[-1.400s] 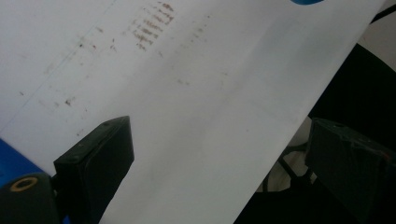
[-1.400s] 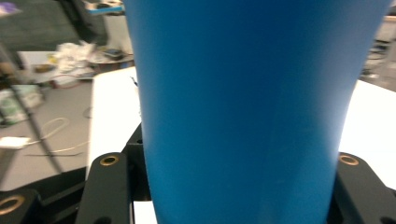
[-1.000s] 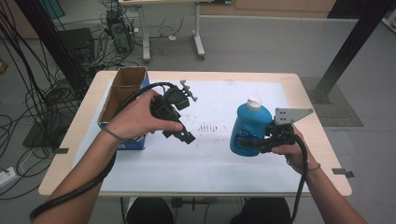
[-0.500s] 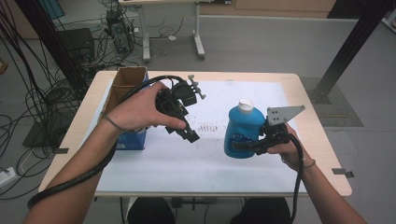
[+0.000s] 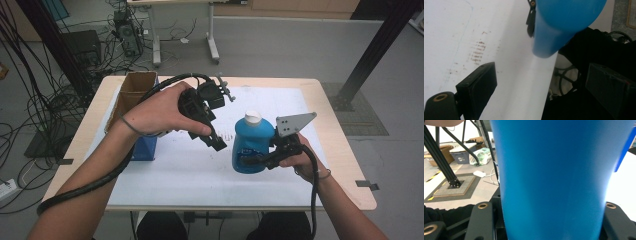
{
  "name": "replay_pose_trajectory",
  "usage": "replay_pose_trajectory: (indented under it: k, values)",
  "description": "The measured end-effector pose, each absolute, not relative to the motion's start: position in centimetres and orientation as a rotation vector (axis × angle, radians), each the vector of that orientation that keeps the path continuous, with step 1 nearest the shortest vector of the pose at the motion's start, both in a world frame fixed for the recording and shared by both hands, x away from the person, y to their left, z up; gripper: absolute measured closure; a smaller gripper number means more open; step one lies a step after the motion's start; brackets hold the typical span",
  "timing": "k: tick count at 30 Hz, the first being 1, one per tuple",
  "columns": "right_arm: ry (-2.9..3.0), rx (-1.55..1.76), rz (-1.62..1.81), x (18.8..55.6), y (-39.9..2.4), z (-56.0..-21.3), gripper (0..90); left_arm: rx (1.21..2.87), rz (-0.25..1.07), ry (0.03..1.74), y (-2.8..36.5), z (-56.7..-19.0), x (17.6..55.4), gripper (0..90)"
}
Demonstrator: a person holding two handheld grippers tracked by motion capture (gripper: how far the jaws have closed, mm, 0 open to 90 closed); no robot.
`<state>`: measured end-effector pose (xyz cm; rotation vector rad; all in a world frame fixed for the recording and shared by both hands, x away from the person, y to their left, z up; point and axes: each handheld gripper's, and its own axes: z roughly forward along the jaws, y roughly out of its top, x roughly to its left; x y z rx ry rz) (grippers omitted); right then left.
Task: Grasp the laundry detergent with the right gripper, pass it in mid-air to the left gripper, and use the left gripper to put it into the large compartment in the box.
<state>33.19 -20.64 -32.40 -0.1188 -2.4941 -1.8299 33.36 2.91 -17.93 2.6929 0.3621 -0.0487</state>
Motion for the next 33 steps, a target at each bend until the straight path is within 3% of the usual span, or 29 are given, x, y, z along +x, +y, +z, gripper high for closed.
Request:
replay_pose_trajectory:
  k: [33]
  values:
    - [-2.492, 0.003, -1.746, 32.5, -17.5, -32.4, 43.3, 2.739, -0.052, 0.212, -0.5, -18.1, 31.8, 10.1]
